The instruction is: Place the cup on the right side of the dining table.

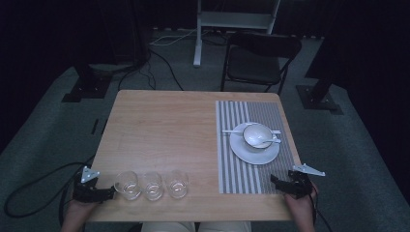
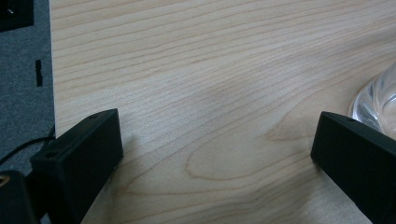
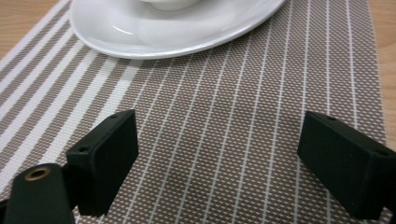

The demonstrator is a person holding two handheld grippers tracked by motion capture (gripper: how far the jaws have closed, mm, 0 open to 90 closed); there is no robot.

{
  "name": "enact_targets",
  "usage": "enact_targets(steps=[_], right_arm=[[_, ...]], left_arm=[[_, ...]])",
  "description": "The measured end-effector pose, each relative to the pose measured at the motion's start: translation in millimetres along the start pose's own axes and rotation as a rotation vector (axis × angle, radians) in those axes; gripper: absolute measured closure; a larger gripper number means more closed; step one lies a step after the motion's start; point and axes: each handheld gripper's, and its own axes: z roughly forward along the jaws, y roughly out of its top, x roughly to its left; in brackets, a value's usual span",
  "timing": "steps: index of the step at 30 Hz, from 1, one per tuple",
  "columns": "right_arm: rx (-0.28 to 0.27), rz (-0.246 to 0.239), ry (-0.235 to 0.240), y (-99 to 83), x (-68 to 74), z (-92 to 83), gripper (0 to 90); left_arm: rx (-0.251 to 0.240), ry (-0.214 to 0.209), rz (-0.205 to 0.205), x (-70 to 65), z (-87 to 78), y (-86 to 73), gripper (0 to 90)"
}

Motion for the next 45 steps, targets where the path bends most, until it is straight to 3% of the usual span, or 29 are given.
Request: enact_targets(steps=[5, 6, 20, 30, 45], right_arm=[[-0.014, -0.035, -0.019, 1.8, 2.3, -2.8, 11.8], [0.005, -0.038, -0.03, 2.3, 1.7, -1.8, 11.8], [-0.022, -0.073, 0.023, 15.6, 13.6, -5.6, 12.3], [-0.002, -0.115, 0.061, 24.5, 26.5, -7.7, 12.2], [-0.055, -0.157, 0.133, 45.3, 46.2, -16.5, 12.3]], left_arm=[[0.0, -0.002, 0.002, 0.0, 0.0, 0.1, 2.5], [0.0, -0.002, 0.002, 0.0, 0.0, 0.1, 2.5], [0.0, -0.003, 0.003, 0.0, 0.0, 0.1, 2.5], [0.0, -0.003, 0.003, 0.0, 0.0, 0.1, 2.5], [0.0, -0.003, 0.003, 0.0, 0.0, 0.1, 2.5]])
